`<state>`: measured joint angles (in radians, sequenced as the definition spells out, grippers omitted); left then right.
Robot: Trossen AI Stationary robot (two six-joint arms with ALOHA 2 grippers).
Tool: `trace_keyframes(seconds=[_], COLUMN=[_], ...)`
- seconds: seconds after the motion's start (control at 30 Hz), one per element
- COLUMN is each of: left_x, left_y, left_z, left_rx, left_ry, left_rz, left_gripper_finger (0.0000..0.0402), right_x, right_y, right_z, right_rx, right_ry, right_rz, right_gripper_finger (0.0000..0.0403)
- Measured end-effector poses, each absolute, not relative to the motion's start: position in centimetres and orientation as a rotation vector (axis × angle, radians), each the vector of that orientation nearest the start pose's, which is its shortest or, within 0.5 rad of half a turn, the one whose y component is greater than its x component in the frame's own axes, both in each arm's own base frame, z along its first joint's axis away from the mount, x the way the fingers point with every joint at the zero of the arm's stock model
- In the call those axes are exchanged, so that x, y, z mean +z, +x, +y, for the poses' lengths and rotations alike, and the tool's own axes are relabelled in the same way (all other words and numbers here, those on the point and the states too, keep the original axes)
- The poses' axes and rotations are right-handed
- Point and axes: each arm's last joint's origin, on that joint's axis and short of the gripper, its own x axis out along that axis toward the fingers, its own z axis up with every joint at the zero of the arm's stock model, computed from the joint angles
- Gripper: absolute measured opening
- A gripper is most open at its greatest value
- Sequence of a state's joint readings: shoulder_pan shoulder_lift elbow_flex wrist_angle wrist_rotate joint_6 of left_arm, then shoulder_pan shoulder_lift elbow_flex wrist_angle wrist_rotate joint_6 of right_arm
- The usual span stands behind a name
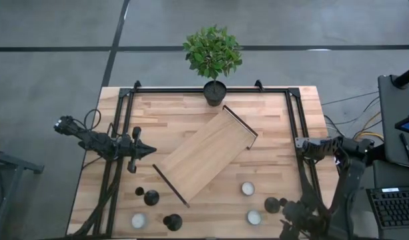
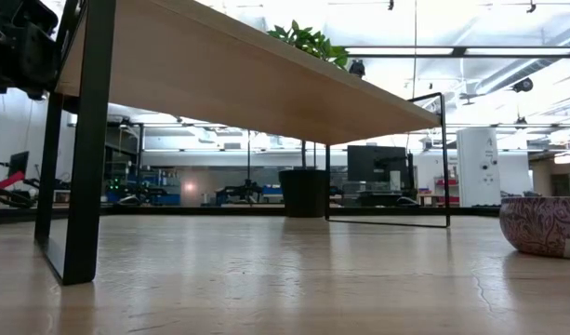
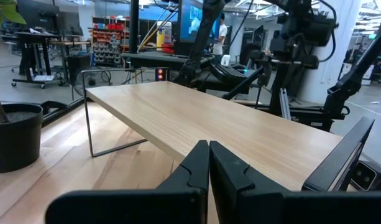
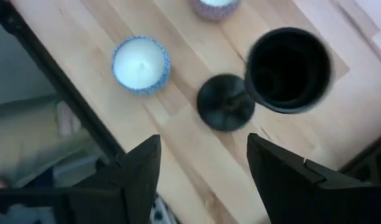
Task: Pick & Place candle stick holders
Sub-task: Put the top right black candle holder on the shelf
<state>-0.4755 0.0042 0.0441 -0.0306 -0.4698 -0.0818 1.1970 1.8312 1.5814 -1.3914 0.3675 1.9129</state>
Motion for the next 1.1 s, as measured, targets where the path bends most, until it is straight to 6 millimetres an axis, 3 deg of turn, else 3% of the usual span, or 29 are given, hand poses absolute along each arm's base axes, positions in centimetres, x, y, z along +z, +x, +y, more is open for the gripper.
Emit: trace_keyframes(seconds=[0.17,0.57,1.1], left_x=[17.5,17.5,17.5], left_y=[8.8,8.8,8.8], left_z=[-3.0,-3.0,-3.0], left_rx=[-0.006,-0.006,-0.006], left_ry=[-0.086,-0.086,-0.086], left_rz=[-0.008,-0.008,-0.008], left_gripper_finger=[0.0010,0.0010,0.0010], right_x=[24.9,23.9,21.8], right_y=[13.3,13.4,13.4], right_z=[31.1,30.8,31.1], right_rx=[-0.611,-0.680,-0.761], right_ry=[0.410,0.310,0.208], right_rz=[1.101,0.993,1.042], right_gripper_finger=[0.0224,0.0219,0.0219])
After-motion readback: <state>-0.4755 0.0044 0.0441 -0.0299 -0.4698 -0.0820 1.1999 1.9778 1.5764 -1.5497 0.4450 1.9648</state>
